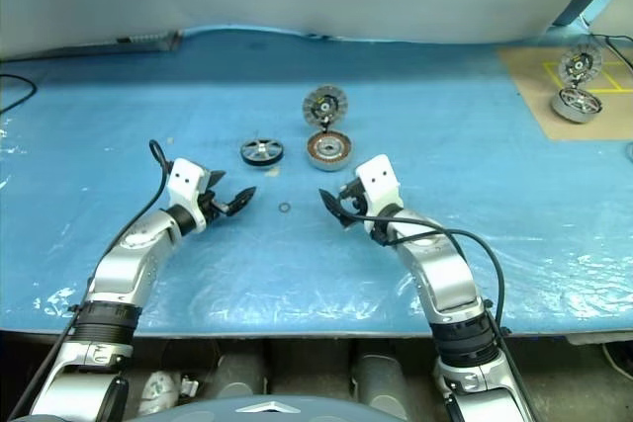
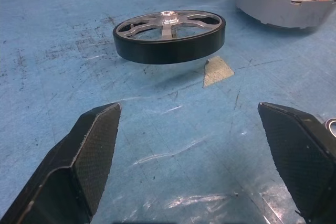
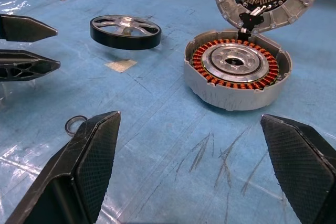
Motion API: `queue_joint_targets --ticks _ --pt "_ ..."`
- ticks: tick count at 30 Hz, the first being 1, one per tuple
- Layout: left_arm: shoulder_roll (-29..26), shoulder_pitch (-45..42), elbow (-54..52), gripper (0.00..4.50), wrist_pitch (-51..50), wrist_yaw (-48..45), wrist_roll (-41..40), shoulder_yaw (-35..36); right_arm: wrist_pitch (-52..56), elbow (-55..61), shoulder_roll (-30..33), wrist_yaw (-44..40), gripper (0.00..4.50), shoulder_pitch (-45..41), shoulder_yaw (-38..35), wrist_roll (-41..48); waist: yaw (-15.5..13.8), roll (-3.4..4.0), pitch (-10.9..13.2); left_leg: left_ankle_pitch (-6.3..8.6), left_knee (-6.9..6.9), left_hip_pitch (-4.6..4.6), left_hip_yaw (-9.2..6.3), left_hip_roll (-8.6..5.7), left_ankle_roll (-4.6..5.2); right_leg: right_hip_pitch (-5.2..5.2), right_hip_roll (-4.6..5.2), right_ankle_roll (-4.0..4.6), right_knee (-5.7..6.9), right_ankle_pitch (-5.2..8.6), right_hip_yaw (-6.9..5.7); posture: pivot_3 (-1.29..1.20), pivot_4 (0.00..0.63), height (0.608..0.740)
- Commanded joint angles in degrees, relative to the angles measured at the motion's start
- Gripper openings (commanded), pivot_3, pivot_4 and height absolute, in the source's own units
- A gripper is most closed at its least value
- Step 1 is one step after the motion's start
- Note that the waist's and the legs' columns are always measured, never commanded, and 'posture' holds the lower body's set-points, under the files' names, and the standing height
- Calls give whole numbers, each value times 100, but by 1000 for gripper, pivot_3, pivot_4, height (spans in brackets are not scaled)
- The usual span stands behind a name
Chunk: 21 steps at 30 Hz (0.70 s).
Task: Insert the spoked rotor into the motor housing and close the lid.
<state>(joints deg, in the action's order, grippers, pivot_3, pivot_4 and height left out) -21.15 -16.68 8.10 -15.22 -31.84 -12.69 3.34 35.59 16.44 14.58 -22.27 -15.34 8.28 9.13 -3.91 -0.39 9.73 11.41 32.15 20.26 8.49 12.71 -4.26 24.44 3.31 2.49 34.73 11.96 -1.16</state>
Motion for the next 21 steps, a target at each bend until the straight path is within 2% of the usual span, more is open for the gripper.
queue_joint_targets --ticks 1,21 --pt "-60 -45 -242 4449 39 26 19 29 -148 59 -22 -3 4500 -118 11 -15 0 0 0 0 0 0 0 0 0 0 0 0 0 0 0 0 150 740" --pt "-70 11 -336 4449 58 -83 18 -20 -322 -70 1 -43 4500 -184 76 -61 0 0 0 0 0 0 0 0 0 0 0 0 0 0 0 0 150 740"
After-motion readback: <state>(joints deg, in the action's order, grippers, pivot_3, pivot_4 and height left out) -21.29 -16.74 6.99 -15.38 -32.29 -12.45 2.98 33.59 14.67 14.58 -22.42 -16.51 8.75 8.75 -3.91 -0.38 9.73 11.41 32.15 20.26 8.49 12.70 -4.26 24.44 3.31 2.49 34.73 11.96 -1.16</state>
